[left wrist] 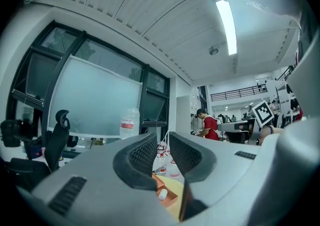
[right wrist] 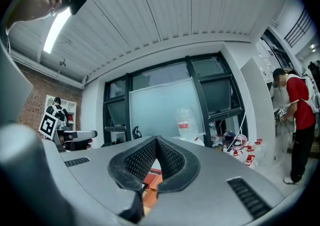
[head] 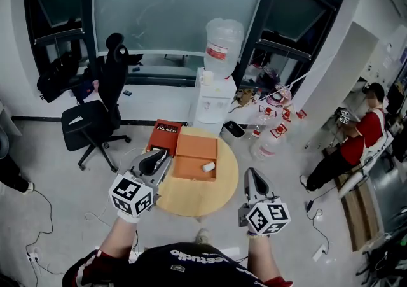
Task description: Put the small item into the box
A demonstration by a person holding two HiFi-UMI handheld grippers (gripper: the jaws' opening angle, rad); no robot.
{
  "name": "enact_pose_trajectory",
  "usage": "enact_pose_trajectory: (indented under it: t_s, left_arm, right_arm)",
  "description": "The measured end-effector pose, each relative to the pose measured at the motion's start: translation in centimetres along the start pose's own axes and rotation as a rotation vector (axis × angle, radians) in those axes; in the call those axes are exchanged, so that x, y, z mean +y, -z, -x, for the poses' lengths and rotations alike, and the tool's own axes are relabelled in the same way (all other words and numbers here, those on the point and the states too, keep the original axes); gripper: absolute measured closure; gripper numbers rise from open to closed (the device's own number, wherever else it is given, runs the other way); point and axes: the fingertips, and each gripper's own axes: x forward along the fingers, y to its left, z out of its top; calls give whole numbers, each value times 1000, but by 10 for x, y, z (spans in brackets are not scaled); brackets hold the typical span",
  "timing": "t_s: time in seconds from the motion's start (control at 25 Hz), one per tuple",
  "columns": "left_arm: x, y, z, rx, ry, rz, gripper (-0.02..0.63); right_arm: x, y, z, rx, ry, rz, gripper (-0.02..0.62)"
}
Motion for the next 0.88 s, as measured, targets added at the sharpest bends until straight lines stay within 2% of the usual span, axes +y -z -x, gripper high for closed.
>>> enact_pose_trajectory:
  t_s: [0.88]
  left_arm:
    - [-5,2,1,-4,-38,-7,577]
  right_arm:
    - [-2,-1,8,0,-4,2,569]
